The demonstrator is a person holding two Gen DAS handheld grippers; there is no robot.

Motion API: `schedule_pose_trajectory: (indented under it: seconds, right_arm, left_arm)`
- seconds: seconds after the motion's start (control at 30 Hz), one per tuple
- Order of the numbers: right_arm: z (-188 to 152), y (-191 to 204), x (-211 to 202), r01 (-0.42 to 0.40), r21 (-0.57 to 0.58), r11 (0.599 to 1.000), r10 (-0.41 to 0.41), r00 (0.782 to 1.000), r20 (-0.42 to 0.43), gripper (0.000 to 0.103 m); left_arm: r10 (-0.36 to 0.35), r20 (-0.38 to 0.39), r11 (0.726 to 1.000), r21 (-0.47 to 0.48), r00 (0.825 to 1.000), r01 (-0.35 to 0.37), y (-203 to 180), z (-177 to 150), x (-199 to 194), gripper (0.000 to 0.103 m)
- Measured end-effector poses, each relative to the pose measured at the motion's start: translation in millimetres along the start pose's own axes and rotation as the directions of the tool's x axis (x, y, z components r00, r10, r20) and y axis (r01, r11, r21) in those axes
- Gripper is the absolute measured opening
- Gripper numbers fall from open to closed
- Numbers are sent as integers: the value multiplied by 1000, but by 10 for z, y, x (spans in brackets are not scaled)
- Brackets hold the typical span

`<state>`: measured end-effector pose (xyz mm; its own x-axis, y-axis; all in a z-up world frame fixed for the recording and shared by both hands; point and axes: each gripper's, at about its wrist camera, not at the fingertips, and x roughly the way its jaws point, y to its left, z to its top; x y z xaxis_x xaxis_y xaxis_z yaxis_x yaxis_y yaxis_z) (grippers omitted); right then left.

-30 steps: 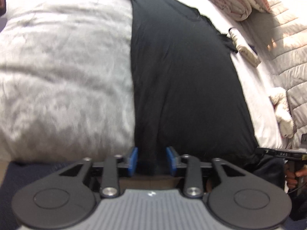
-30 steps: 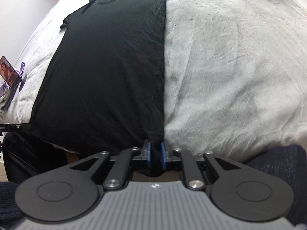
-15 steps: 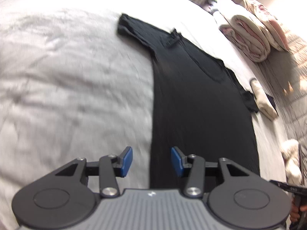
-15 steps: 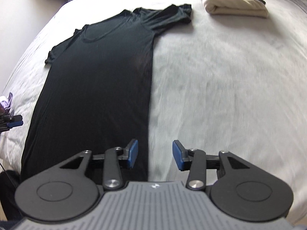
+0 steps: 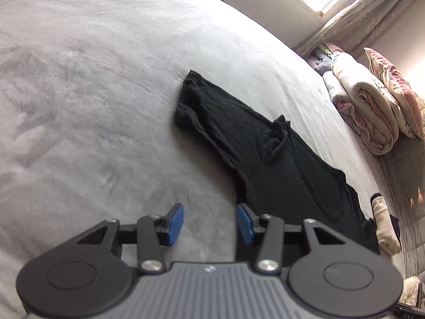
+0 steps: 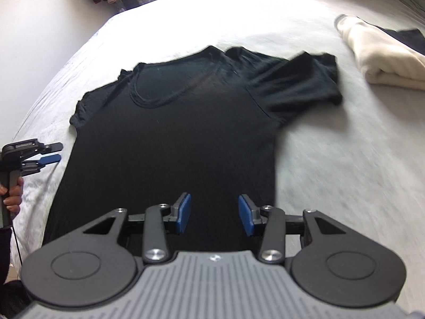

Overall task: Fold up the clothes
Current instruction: 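Grasp one side edge of the T-shirt with both tools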

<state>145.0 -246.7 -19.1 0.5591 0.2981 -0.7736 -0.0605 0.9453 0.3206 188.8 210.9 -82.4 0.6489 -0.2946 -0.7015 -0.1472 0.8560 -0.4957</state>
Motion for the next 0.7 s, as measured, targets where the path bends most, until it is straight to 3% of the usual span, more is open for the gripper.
schedule_pose_trajectory:
  seconds: [0.13,0.3,0.4,0.5,0.7]
  right_arm:
    - [280,228,260,-68,-23,997,69,995,68,44]
    - [676,564,737,-172,-51,984,177,978,110,44]
    - [921,787,1038,-236,-56,970,241,962,124,37]
    - [1149,995,1332,-288,-47,956,292,948,124,31]
    - [1381,1367,1849,-327,-56,943,330,940,80,30]
  left_arm:
    - [2,94,1000,-30,996,1,-4,187,214,45]
    - [12,213,994,-108,977,11,40,292,422,43]
    - [26,264,989,-145,964,13,63,304,486,28]
    - [31,298,983,-180,954,24,105,283,512,7]
    - [71,394,976,-218,916,18,170,188,357,4]
